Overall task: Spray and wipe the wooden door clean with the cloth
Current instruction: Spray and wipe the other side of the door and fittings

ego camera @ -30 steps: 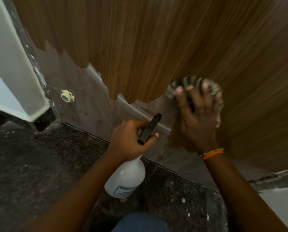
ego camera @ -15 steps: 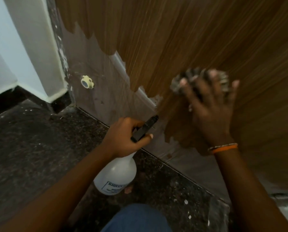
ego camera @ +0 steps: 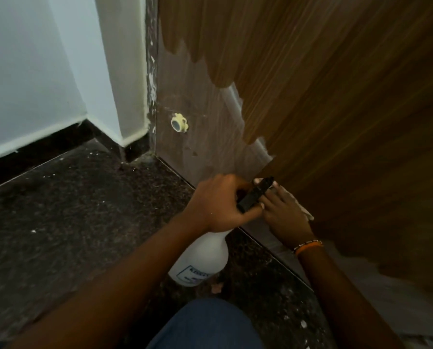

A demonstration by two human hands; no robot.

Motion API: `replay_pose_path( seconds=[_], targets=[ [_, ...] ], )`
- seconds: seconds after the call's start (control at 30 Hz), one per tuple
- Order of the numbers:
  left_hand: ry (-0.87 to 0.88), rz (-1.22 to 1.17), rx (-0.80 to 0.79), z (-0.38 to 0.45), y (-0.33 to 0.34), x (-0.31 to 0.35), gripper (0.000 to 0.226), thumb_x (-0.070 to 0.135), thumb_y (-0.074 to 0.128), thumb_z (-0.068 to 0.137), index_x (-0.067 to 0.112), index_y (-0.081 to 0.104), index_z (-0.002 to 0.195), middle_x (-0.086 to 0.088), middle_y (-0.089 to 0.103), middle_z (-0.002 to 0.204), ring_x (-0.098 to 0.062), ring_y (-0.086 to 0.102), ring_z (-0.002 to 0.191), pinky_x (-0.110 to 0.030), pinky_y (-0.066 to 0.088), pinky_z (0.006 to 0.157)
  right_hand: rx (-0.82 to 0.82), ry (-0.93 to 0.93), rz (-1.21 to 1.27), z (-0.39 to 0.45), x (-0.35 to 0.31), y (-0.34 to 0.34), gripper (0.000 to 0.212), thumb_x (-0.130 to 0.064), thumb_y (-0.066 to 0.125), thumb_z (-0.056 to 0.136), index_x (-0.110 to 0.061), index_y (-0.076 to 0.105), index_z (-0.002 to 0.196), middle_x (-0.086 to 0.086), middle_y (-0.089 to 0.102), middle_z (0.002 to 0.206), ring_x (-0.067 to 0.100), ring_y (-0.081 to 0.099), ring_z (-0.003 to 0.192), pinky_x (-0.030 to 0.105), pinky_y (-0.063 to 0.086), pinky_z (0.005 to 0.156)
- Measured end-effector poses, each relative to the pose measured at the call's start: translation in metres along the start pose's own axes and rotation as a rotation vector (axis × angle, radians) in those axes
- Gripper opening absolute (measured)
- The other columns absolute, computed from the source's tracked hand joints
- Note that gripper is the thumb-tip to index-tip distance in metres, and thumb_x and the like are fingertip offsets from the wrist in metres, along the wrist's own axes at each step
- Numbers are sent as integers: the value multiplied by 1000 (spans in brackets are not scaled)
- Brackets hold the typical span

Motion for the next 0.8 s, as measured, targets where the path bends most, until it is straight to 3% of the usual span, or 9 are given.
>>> replay_pose_path(
  seconds=[0.07,0.17,0.27,0.37,0.47,0.57,0.63,0.7,0.8],
  targets=[
    [-9,-30,8,0,-1,-1,28,48,60,77,26,59,59,7,53,49,-6,52,49,-17,30,43,37,-20,-13,2,9,-10,49,-6,50,75,-8,63,122,15,56,134,34,39,134,51,14,115],
    [3,-75,39,-2,-7,1,32,47,62,76,36,45,51,13,47,44,0,47,43,-16,26,44,206,91,-18,11,41,-45,46,-12,52,87,-17,57,133,8,50,142,26,13,146,51,-5,116],
    [11,-96,67,-4,-15,0,36,58,53,73,30,45,52,6,47,46,-13,48,44,-30,33,42,505,382,-6,28,82,-99,49,-5,50,92,-19,50,139,4,50,143,26,29,141,50,-4,116],
    [11,-139,132,-6,-27,-10,44,57,52,74,16,57,59,-6,55,51,-21,53,46,-43,45,45,698,619,-28,42,107,-130,50,-2,47,96,-22,45,142,2,42,149,29,28,142,48,1,117],
    [-40,-244,202,-2,-41,-26,46,56,56,72,12,54,56,2,53,47,-14,51,42,-37,42,45,602,622,-60,52,96,-123,56,-11,47,96,-27,34,148,5,28,156,33,16,143,52,-1,116],
    [-55,-310,217,9,-46,-35,40,52,61,71,16,53,54,11,51,44,-6,47,40,-22,36,45,356,335,-53,60,57,-80,66,-17,56,86,-25,34,148,7,25,157,33,12,144,53,-7,115],
    [-59,-372,211,18,-45,-39,29,41,66,73,22,54,55,13,51,43,-3,48,39,-14,35,45,188,100,-145,60,25,-46,60,-16,40,84,-21,43,144,7,32,154,31,16,142,50,-13,117],
    [-63,-441,192,26,-43,-43,24,32,70,75,19,57,59,12,52,44,-2,48,41,-11,35,46,34,-12,-221,55,8,-20,63,-15,22,83,-22,48,140,5,37,151,29,16,141,50,-13,116],
    [-68,-497,126,32,-44,-44,26,11,72,84,18,59,63,13,52,45,0,48,43,-10,35,48,10,-75,-260,55,11,-17,59,-13,26,85,-19,52,138,7,42,148,29,20,140,51,-2,116]
  ],
)
Point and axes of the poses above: each hand's wrist, its own z-axis towards the middle knuckle, its own y-axis out of the palm, x = y × z, the point moved 3 cm from there along z, towards the middle knuckle
